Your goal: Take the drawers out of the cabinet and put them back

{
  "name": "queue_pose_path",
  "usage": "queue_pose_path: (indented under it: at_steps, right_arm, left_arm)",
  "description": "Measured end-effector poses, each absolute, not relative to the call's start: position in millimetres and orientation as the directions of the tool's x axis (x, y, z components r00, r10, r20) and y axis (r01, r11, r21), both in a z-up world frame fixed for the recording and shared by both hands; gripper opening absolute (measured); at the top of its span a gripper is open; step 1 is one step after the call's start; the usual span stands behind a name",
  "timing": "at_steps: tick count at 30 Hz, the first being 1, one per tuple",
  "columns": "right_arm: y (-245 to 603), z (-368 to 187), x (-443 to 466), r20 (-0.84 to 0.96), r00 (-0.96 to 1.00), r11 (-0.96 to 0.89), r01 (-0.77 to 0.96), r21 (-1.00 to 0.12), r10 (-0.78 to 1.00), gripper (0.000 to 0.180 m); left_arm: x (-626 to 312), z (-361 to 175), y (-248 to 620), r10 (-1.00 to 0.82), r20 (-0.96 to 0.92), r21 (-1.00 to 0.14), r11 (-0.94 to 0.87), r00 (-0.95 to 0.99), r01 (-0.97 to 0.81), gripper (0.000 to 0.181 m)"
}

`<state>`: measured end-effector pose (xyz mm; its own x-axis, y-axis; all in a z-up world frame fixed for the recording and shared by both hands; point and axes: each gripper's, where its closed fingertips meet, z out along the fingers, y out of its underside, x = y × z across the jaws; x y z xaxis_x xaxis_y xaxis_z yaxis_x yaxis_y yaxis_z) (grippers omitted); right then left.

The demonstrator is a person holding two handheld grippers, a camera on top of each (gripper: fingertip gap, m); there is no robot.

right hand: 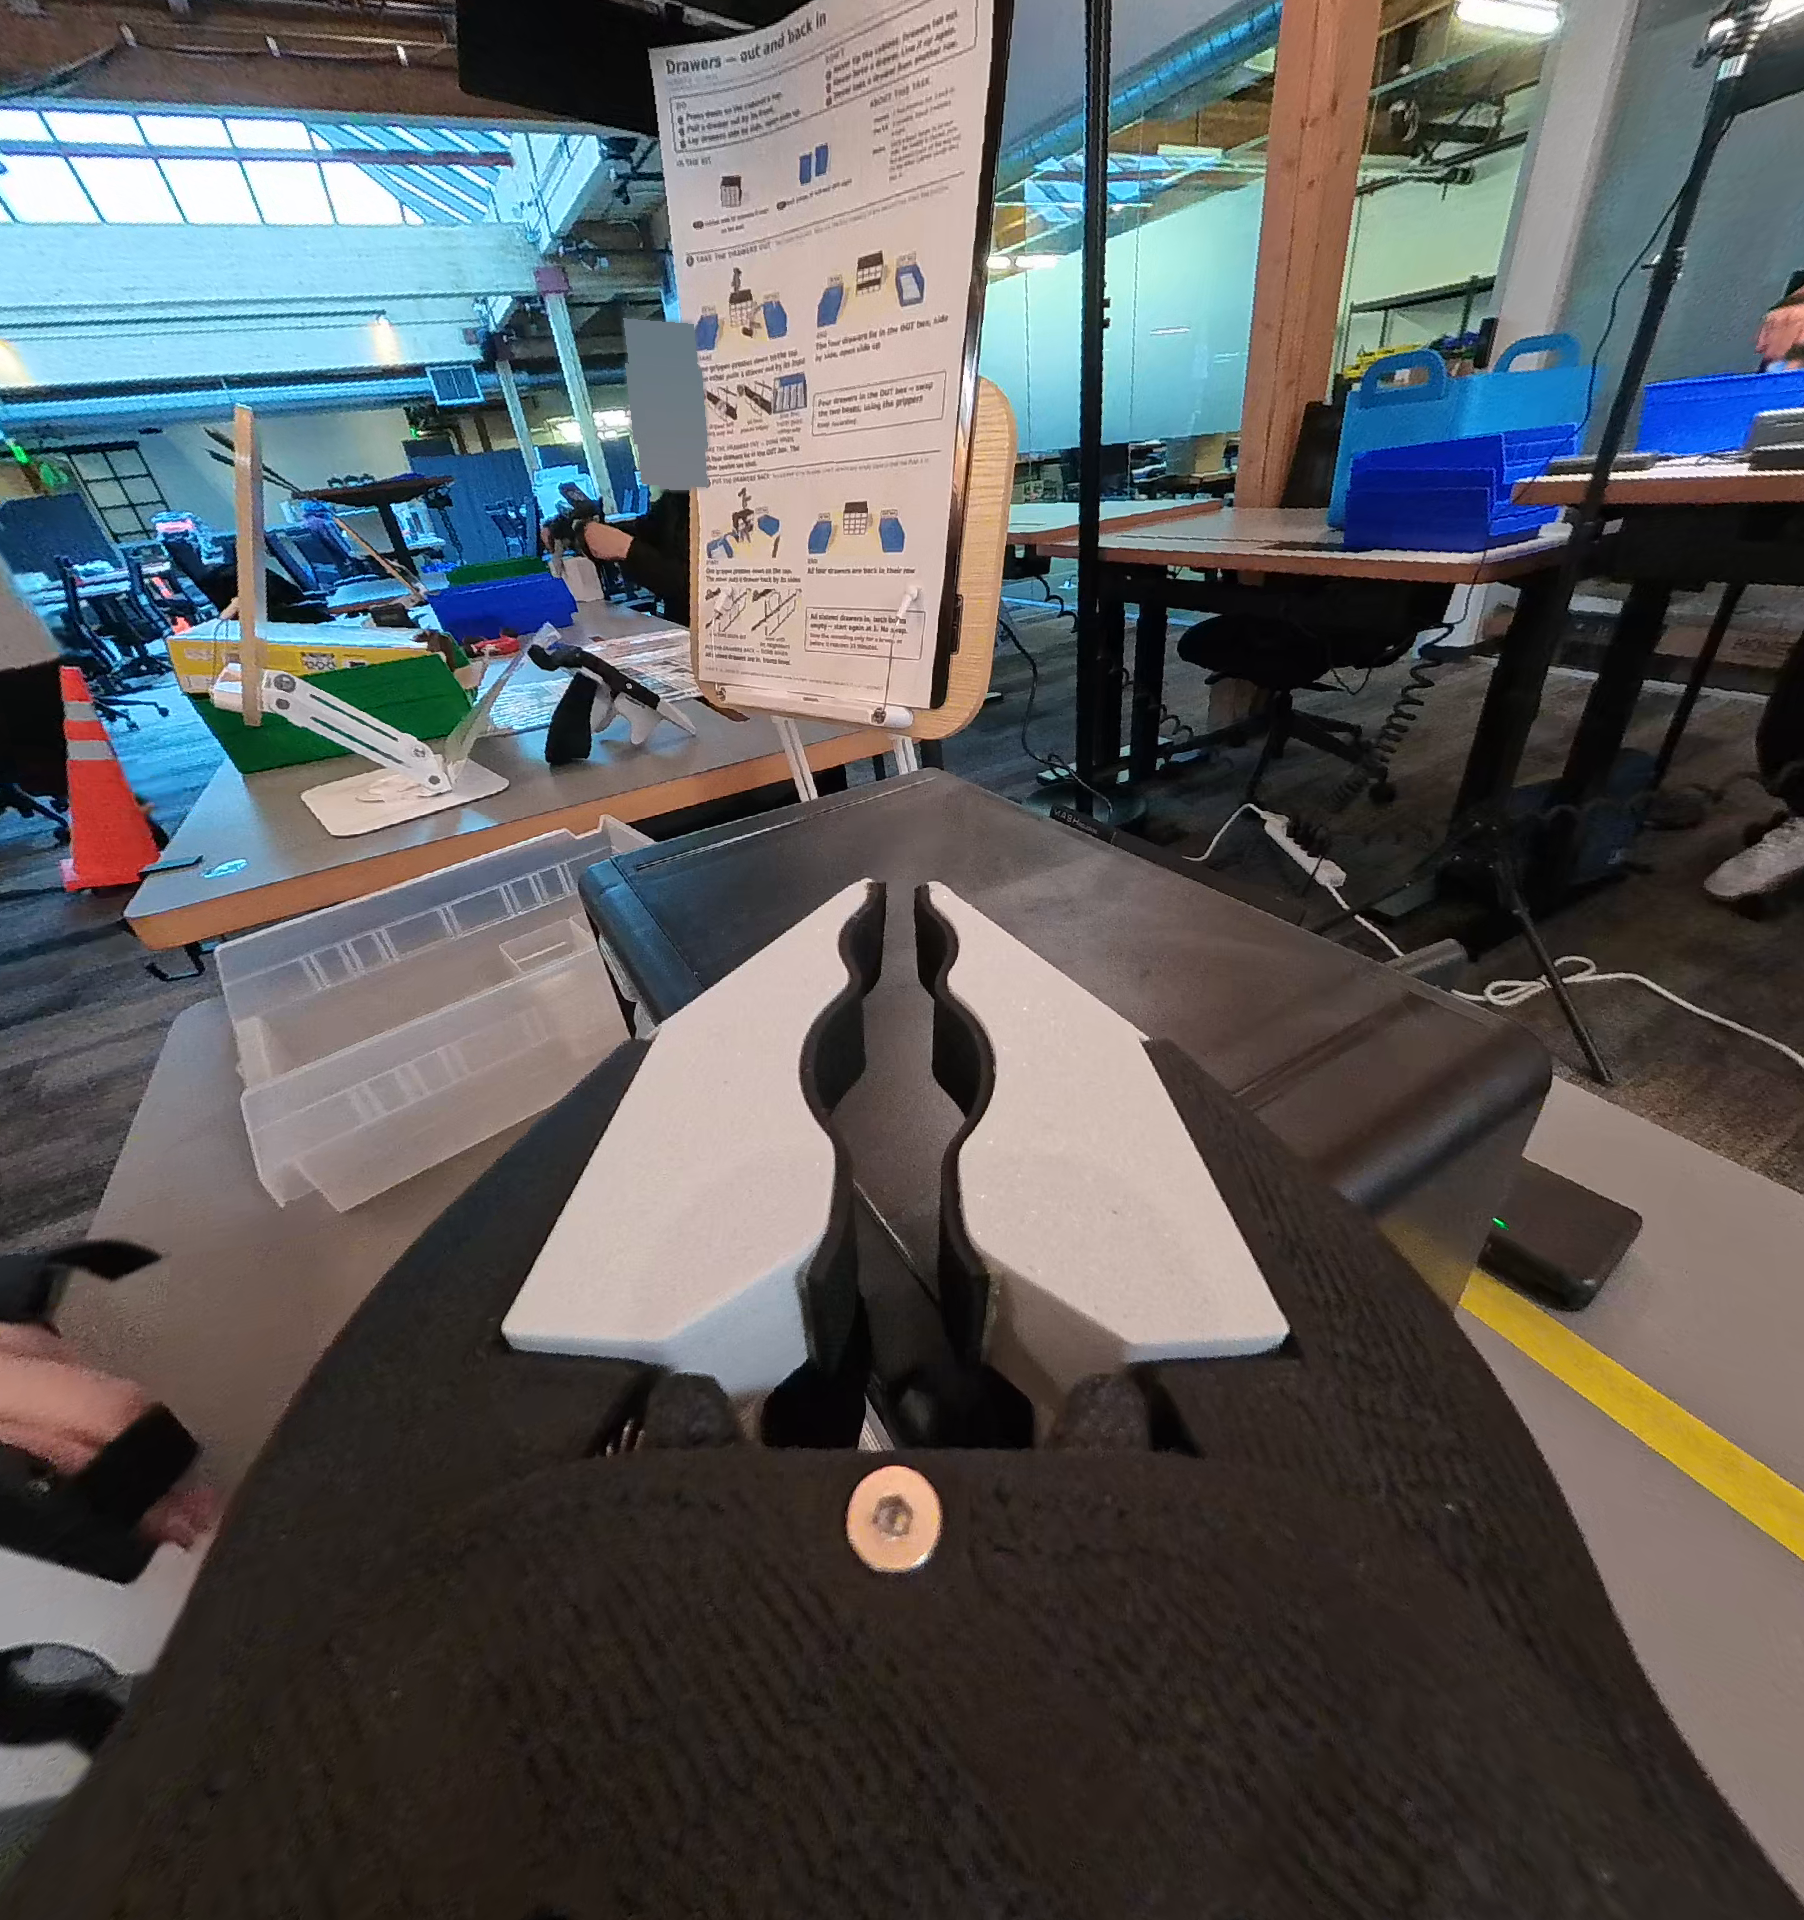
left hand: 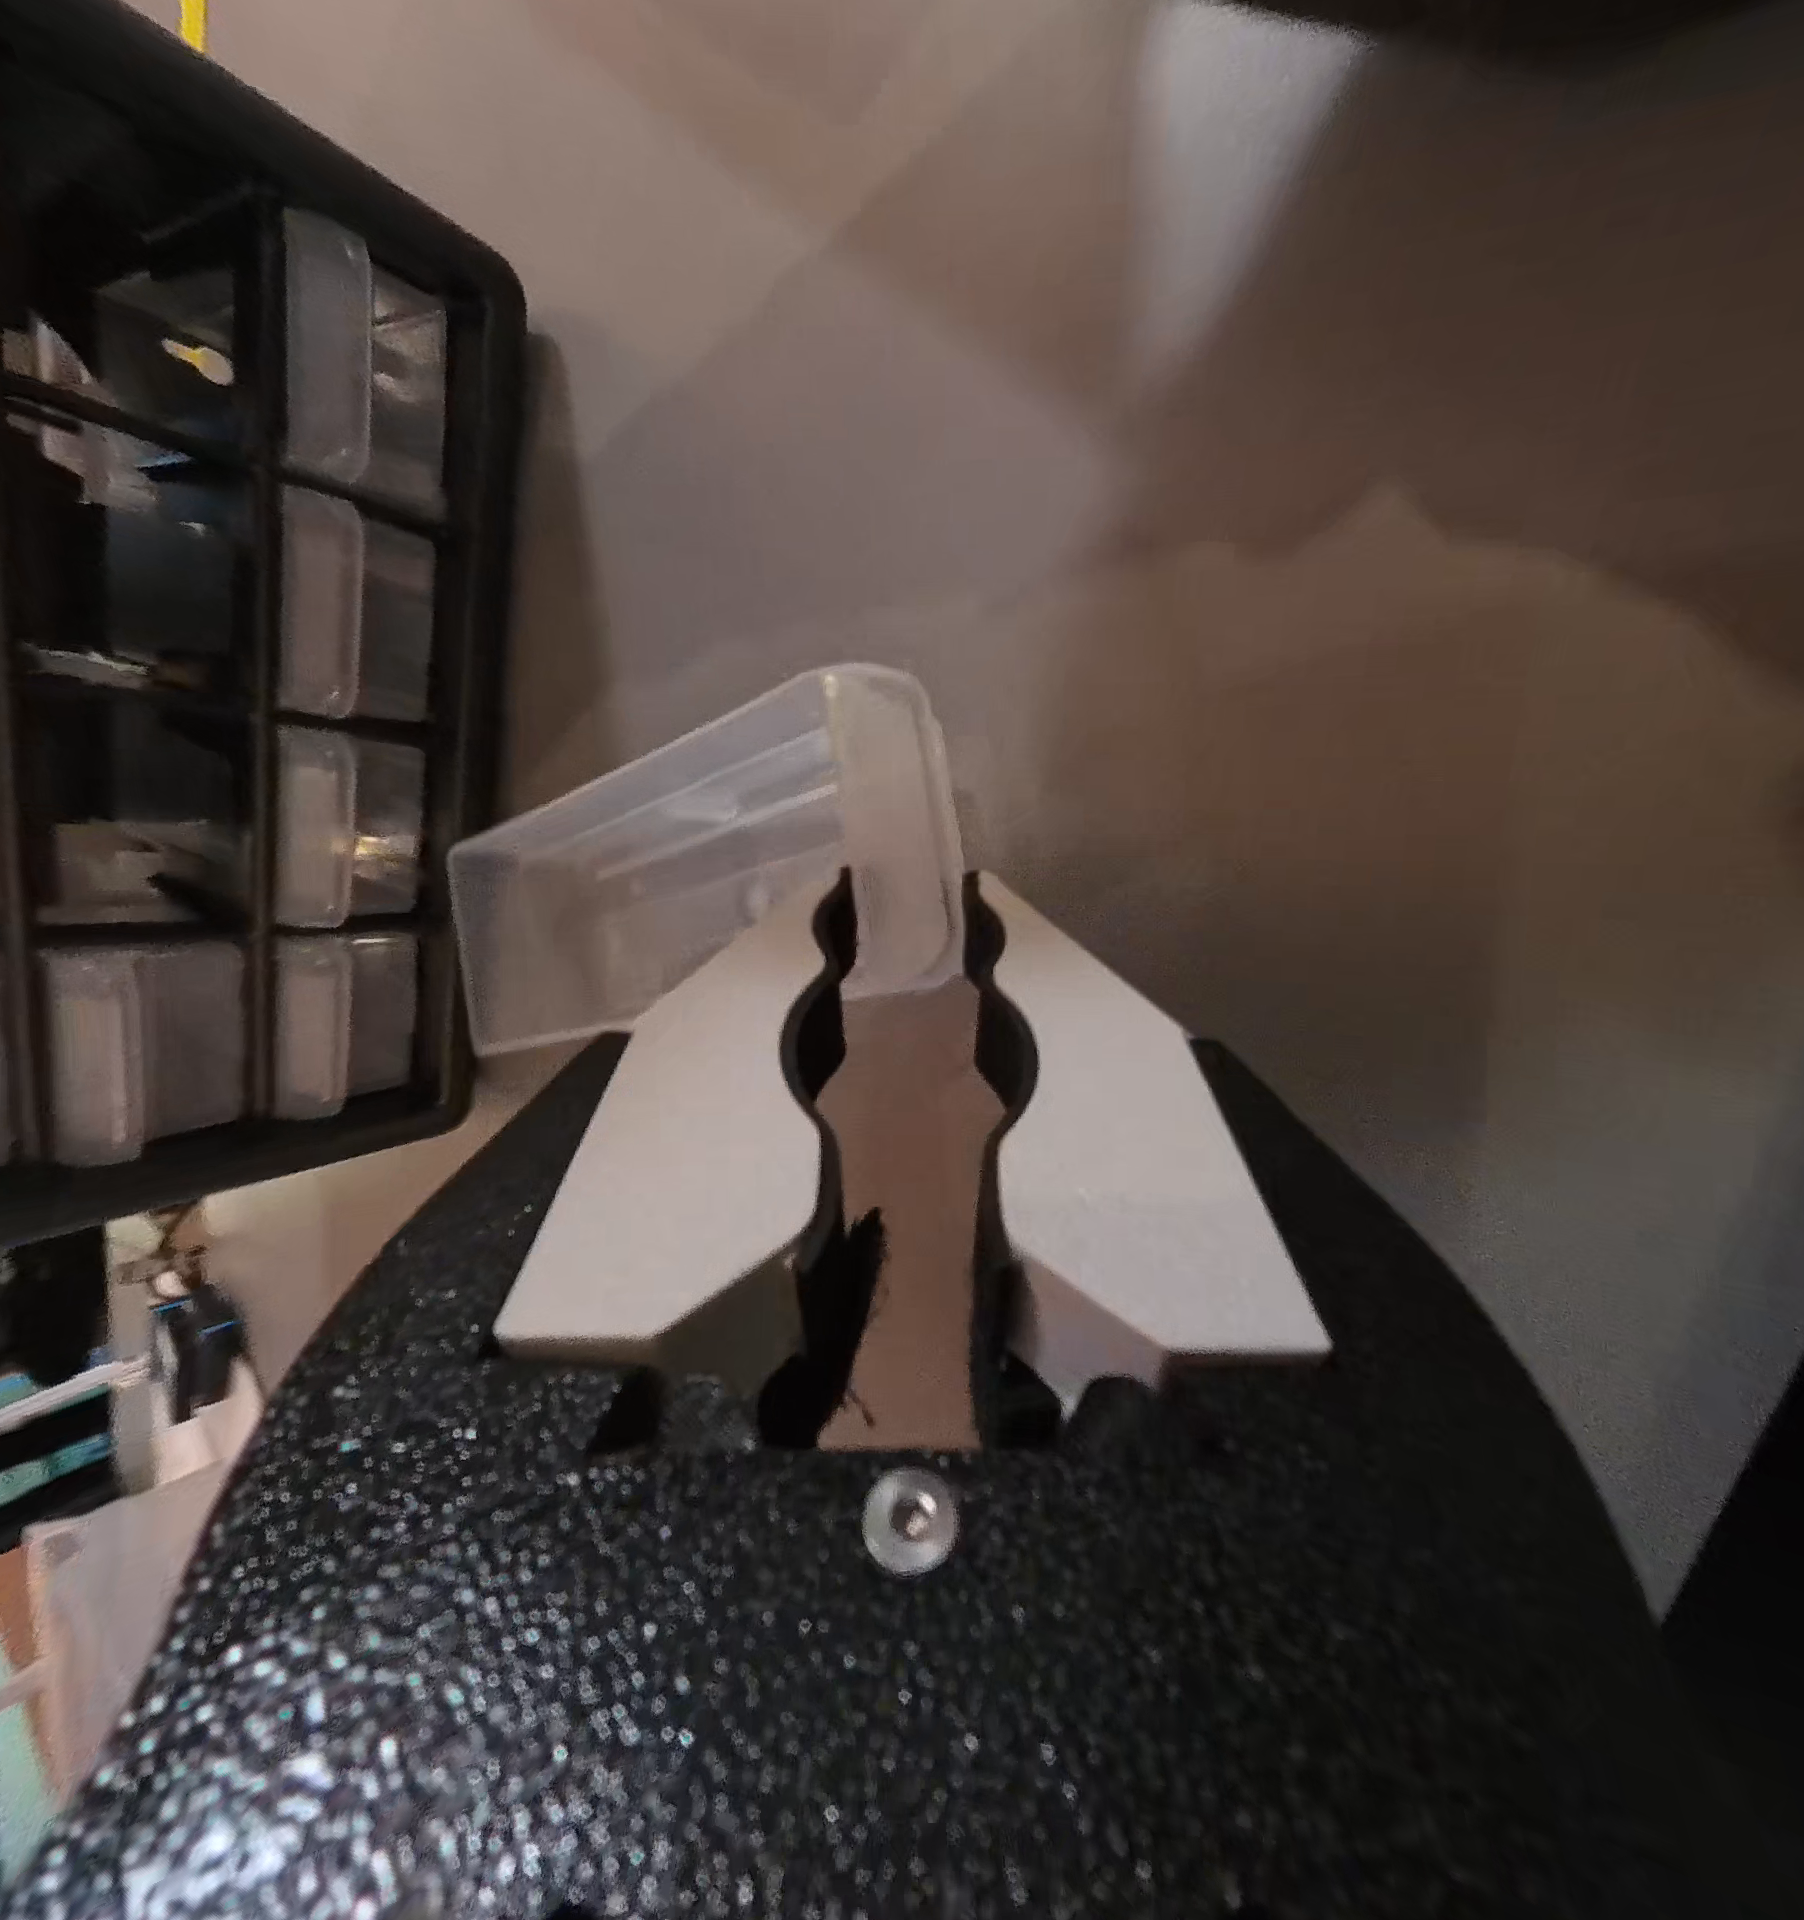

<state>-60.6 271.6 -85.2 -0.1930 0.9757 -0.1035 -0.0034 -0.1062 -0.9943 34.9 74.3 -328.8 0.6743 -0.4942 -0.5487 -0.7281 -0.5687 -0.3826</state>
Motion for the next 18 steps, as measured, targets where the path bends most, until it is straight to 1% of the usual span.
queue_pose_path:
  at_steps: [1,4,6,10,18]
  right_arm:
    - [271.5,-85.2,-60.6,-0.103,-0.193,-0.106,-0.003,-0.994,0.976,0.004]
    - [271.4,-85.2,-60.6,-0.103,-0.193,-0.105,-0.003,-0.994,0.976,0.004]
    - [271.5,-85.1,-60.5,-0.104,-0.194,-0.107,-0.003,-0.994,0.975,0.004]
    - [271.5,-85.2,-60.4,-0.105,-0.193,-0.107,-0.003,-0.994,0.976,0.004]
    - [271.5,-85.3,-60.3,-0.105,-0.194,-0.108,-0.003,-0.994,0.975,0.004]
  left_arm:
    - [31.7,-326.3,71.5,-0.506,-0.564,-0.365,-0.556,0.653,-0.747,0.017]
    - [23.5,-312.0,67.1,-0.530,-0.611,-0.340,-0.495,0.588,-0.800,0.017]
    - [14.8,-295.8,69.0,-0.512,-0.652,-0.334,-0.467,0.558,-0.819,0.017]
    - [0.5,-268.8,76.6,-0.481,-0.673,-0.360,-0.451,0.562,-0.817,0.017]
    - [-20.4,-261.0,90.4,-0.538,-0.655,-0.324,-0.434,0.531,-0.840,0.017]
